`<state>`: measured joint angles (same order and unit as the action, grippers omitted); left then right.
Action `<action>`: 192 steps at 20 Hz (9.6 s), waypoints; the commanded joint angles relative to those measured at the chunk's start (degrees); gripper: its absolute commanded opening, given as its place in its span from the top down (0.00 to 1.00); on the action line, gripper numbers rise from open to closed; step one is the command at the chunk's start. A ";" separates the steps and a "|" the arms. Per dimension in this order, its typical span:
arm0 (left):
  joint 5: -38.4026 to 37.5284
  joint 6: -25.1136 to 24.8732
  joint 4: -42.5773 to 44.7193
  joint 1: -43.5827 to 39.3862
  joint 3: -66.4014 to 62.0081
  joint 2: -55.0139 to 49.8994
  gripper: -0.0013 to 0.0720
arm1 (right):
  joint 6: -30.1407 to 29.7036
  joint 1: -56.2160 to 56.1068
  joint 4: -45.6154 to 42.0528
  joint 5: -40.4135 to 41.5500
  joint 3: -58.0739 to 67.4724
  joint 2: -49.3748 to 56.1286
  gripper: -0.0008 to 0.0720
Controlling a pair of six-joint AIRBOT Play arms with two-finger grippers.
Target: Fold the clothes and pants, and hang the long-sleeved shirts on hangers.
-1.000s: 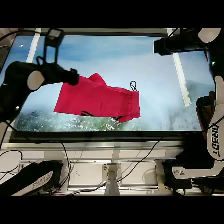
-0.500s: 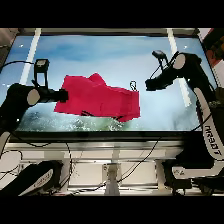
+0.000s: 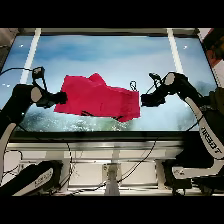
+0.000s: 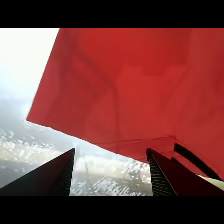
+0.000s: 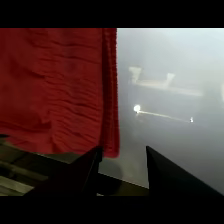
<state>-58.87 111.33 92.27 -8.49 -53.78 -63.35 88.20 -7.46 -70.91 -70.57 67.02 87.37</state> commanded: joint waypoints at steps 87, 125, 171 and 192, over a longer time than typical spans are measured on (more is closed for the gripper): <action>39.95 -18.82 -21.86 17.77 -1.77 45.99 0.96 | -6.95 0.39 29.94 -8.02 21.29 -41.09 0.97; 69.24 -28.24 -30.62 -12.76 -1.75 -15.12 0.29 | -3.41 0.68 3.08 41.31 12.68 -3.91 0.29; 33.75 -28.17 -31.50 -1.77 -1.73 -11.28 0.23 | -18.95 29.79 22.47 11.65 0.98 11.98 0.45; 9.99 -37.31 -36.39 9.01 14.27 -7.67 0.19 | -21.24 23.02 31.89 13.35 1.18 10.12 0.96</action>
<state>-48.12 79.83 60.18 -3.05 -42.74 -72.73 66.87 15.62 -39.55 -57.01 68.14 97.54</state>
